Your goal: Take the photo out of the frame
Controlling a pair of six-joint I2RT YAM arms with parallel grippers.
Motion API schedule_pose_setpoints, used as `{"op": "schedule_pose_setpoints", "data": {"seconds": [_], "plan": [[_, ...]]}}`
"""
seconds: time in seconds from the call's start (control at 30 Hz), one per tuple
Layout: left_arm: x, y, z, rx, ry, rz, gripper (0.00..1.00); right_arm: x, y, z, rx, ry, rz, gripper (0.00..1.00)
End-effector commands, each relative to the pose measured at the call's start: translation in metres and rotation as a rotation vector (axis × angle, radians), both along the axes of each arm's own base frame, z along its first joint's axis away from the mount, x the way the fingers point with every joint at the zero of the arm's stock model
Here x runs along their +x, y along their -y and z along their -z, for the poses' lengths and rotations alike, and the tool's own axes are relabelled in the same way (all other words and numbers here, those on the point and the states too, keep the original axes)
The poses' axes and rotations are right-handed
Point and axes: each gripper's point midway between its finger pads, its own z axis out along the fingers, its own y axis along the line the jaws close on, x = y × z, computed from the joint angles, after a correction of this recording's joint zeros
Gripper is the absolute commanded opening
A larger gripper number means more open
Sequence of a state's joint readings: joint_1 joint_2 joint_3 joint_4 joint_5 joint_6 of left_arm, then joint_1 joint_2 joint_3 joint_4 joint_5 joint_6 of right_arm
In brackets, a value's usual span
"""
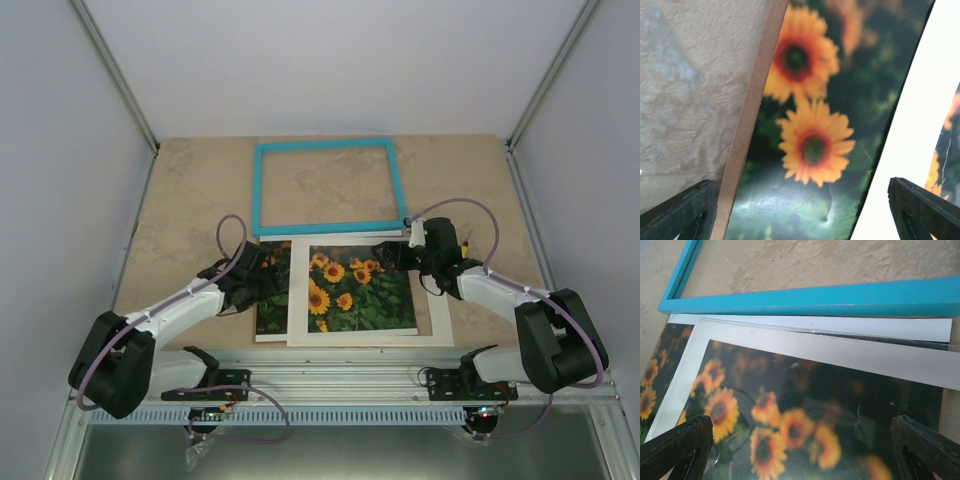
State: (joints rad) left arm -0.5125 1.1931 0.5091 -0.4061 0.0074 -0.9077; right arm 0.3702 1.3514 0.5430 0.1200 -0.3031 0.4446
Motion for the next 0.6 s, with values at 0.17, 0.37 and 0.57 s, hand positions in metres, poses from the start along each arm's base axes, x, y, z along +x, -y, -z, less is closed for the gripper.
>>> {"op": "schedule_pose_setpoints", "data": {"seconds": [0.17,0.37,0.57], "plan": [[0.007,-0.004,-0.021,0.048,0.025,0.010,0.95,0.004,-0.004,-0.011,-0.002,0.042,-0.015,0.98],[-0.022,-0.005,-0.014,-0.014,-0.034,0.024,0.94,0.004,-0.006,-0.012,0.002,0.044,-0.019,0.98],[-0.037,0.004,-0.009,-0.080,-0.076,0.048,0.91,0.003,-0.007,-0.012,0.002,0.043,-0.024,0.98]]}}
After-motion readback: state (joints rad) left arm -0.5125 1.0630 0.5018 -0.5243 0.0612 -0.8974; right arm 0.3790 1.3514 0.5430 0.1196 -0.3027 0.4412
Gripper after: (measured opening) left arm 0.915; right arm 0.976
